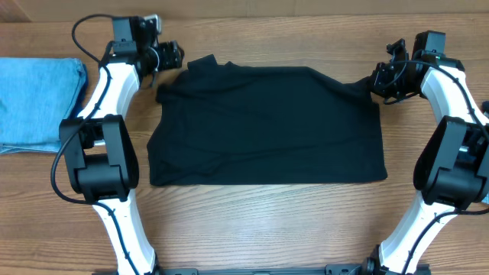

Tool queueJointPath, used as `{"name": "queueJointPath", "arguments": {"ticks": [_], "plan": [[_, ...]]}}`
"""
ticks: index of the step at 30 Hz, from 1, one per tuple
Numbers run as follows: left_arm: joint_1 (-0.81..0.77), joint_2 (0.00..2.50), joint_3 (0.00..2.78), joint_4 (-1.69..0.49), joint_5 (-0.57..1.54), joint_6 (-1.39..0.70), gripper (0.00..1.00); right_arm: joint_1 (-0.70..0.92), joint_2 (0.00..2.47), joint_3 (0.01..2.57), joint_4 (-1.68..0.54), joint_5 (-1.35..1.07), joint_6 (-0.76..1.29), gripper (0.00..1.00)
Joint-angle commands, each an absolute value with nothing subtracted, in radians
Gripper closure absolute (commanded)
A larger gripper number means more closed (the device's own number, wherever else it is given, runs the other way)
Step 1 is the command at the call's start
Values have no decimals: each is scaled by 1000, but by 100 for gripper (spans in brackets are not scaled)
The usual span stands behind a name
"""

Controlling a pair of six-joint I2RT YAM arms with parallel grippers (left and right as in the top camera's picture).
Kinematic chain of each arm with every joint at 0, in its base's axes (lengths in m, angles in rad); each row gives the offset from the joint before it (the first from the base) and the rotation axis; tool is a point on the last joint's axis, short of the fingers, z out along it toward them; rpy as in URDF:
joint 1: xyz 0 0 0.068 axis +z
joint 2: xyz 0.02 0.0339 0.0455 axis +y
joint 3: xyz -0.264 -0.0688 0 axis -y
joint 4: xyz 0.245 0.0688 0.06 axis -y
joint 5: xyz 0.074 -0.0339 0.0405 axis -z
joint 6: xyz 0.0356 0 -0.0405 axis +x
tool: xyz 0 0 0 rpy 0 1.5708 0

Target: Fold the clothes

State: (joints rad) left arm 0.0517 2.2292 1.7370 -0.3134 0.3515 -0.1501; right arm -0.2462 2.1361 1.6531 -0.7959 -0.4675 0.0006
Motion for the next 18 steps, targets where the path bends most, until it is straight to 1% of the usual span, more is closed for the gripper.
{"name": "queueJointPath", "arguments": {"ticks": [1, 12, 18], "plan": [[16, 2217, 1750, -261, 341, -163, 30, -242, 2096, 1657, -786, -475, -8, 96], [-43, 2335, 1750, -242, 318, -149, 33, -242, 2096, 1657, -776, -476, -7, 95], [-46, 2349, 1750, -242, 254, -149, 33, -242, 2096, 1657, -780, -476, -7, 95]]}}
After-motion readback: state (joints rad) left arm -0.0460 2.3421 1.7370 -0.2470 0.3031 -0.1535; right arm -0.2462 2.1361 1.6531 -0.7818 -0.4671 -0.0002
